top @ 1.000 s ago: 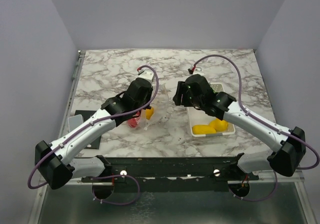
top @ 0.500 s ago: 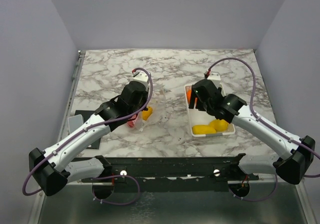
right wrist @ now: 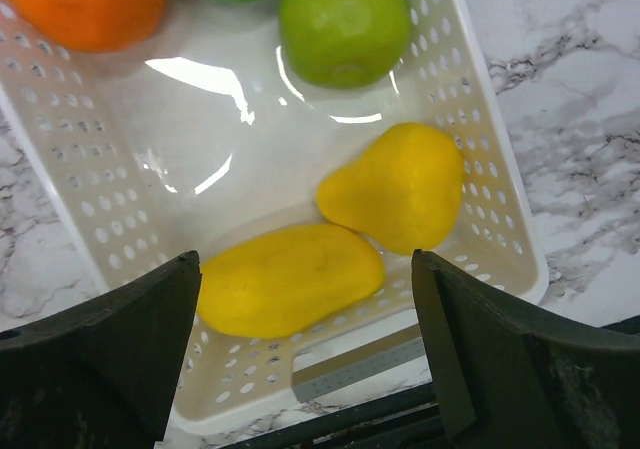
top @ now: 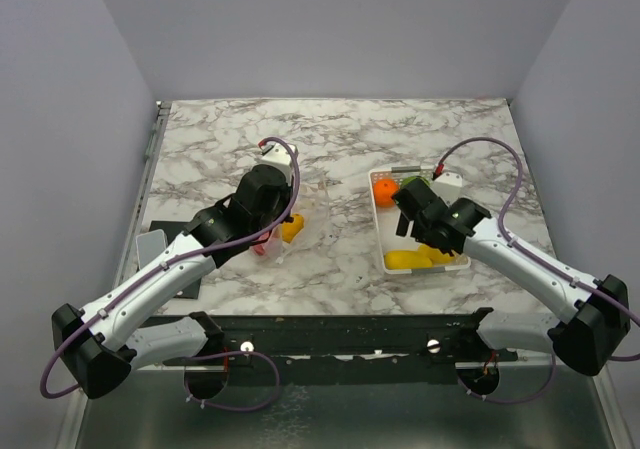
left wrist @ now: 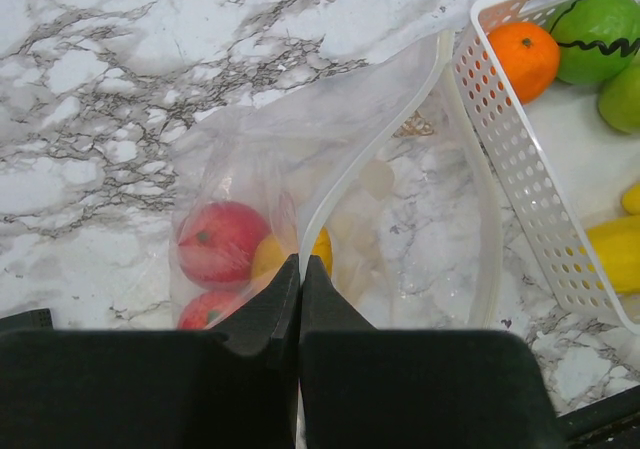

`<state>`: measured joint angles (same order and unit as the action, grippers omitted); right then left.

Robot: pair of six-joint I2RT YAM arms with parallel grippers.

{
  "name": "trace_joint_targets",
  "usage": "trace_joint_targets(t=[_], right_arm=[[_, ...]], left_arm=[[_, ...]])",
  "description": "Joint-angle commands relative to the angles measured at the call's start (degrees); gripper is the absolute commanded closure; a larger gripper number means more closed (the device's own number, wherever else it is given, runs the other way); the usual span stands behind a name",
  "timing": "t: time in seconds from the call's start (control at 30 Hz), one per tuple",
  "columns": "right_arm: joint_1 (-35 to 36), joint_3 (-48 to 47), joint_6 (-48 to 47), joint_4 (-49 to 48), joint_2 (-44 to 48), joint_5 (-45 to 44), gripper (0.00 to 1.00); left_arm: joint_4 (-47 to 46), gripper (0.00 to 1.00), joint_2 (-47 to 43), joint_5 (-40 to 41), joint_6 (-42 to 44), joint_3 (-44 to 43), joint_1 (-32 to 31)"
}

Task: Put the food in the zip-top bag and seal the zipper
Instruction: Pick up the fake fruit from the bin.

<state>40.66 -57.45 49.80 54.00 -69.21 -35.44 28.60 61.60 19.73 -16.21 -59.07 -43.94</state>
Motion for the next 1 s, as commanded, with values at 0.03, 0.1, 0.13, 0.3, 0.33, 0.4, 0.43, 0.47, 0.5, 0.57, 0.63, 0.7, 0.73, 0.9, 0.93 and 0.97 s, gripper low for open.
trace_joint_targets(t=[0.03,0.1,0.13,0.3,0.33,0.4,0.43,0.47,0.5,0.57,0.63,0.7,0.73,0.9,0.93,0.97], right_arm=[[-2.2,3.3,5.0,2.8,-0.8,-3.3,0.08],[-3.3,4.5,5.1,2.0,-1.3,-3.2,0.08],[-4.0,5.0,5.0,1.5,-1.5,-3.1,0.08],[-7.6,7.6,3.3,-2.1,-3.0,-1.6,0.08],[-8.4,8.2,2.7,-3.3,-3.3,-1.0,0.08],[-9.9,9.3,1.5,-5.5,-4.3,0.1,0.08],[-10.5,9.6,1.2,-6.4,-4.9,0.3,0.09],[-10.9,9.9,0.8,-7.3,-5.5,0.5,0.09],[-11.4,10.2,0.5,-7.9,-6.2,0.5,0.10],[-12.4,10.7,0.1,-9.1,-7.5,0.8,0.12],[-13.3,11.4,-0.6,-10.8,-8.3,1.5,0.15],[-13.9,11.9,-1.3,-12.4,-8.8,2.5,0.21],[-14.0,12.1,-1.5,-12.9,-9.0,2.7,0.25],[-14.2,12.3,-2.1,-13.3,-8.5,2.9,0.53],[-14.2,12.3,-2.2,-13.1,-8.0,2.9,0.59],[-14.2,12.2,-2.3,-12.9,-7.4,2.9,0.65]], left_arm=[[-1.5,1.00,-1.2,-1.3,0.1,1.0,0.3],[-1.6,1.00,-1.4,-1.4,0.1,1.1,0.3],[-1.6,1.00,-1.5,-1.5,0.1,1.1,0.3],[-1.7,1.00,-1.5,-1.9,0.1,1.1,0.3],[-1.7,1.00,-1.5,-2.0,0.1,1.1,0.3],[-1.8,1.00,-1.6,-2.0,0.1,1.2,0.3],[-1.8,1.00,-1.6,-1.9,0.1,1.2,0.3],[-1.8,1.00,-1.6,-1.9,0.1,1.3,0.3],[-1.8,1.00,-1.7,-1.9,0.1,1.4,0.3],[-1.8,1.00,-1.7,-1.8,0.1,1.5,0.3],[-1.9,1.00,-1.7,-1.9,0.0,1.6,0.3],[-1.9,1.00,-1.6,-1.8,0.1,1.7,0.3],[-1.9,1.00,-1.6,-1.8,0.0,1.7,0.3],[-1.9,1.00,-1.7,-1.6,0.2,1.8,0.3],[-1.9,1.00,-1.6,-1.6,0.2,1.8,0.3],[-1.9,1.00,-1.6,-1.6,0.2,1.8,0.3]])
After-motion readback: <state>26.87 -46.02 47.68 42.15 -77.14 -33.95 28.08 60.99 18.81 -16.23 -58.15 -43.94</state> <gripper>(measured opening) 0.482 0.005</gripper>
